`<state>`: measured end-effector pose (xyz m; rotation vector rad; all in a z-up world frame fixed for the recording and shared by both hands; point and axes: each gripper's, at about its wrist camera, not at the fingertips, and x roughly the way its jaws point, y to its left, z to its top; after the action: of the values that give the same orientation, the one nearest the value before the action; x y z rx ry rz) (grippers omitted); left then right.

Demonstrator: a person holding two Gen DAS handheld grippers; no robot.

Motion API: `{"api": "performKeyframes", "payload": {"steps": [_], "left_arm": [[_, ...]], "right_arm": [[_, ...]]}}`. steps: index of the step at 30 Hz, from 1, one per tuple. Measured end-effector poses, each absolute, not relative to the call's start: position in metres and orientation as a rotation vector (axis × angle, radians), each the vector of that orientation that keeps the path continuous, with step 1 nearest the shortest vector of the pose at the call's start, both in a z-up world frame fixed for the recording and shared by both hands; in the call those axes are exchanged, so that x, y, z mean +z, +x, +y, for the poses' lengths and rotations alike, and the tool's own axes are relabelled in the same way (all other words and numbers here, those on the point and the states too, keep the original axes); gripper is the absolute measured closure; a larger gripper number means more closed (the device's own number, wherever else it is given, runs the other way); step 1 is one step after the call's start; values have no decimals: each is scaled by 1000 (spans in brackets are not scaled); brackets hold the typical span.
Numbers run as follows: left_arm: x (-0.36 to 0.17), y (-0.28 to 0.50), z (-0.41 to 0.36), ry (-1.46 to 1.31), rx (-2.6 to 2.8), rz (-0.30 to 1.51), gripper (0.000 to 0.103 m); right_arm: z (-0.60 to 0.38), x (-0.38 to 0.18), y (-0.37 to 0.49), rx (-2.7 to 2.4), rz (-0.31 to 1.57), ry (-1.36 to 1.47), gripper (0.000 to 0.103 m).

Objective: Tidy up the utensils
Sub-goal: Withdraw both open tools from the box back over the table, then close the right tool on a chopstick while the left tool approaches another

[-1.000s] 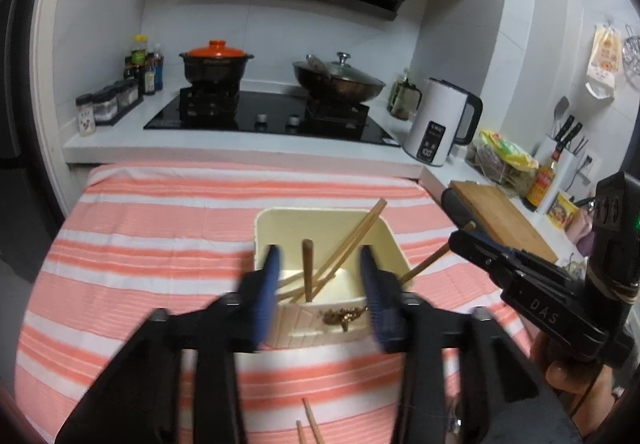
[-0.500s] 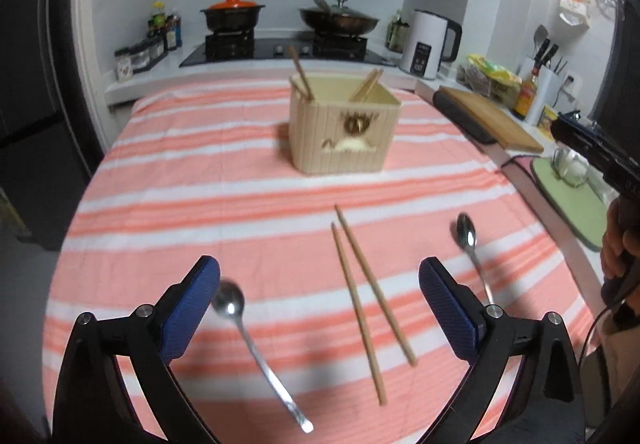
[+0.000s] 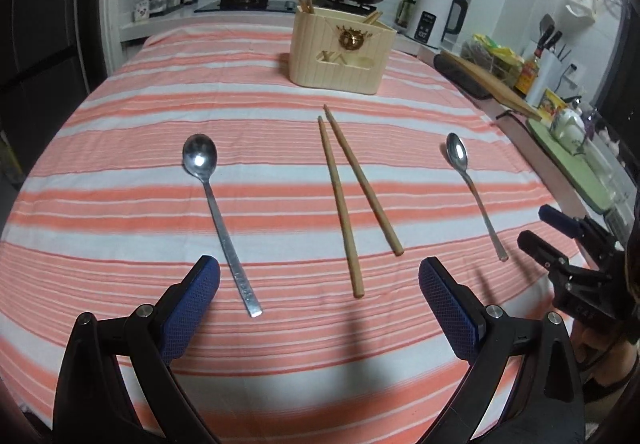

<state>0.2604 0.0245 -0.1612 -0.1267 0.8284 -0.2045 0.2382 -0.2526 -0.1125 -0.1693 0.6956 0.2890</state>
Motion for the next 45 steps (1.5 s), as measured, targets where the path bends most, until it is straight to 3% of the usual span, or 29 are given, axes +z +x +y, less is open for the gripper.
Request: {"api": "performKeyframes", "payload": {"steps": [25,37,41,44,45], "left_arm": [[-191,268,0,-20,-198,883,4],[-179,266,43,-104,-140,854,4],[-179,264,47,-115,-126,851,4],[-178,261,47,-113,-127,850,4],[-178,260,47,-111,-127,849,4]], "right_arm": [[-251,-128,249,310,778,-99,35],[-193,-133,261,492,853,-137,36],[-160,-143,276,560,909,-164,50],[-141,-152,287,577,949,-189,53],[-136,-155,290,577,963,-200,61]]}}
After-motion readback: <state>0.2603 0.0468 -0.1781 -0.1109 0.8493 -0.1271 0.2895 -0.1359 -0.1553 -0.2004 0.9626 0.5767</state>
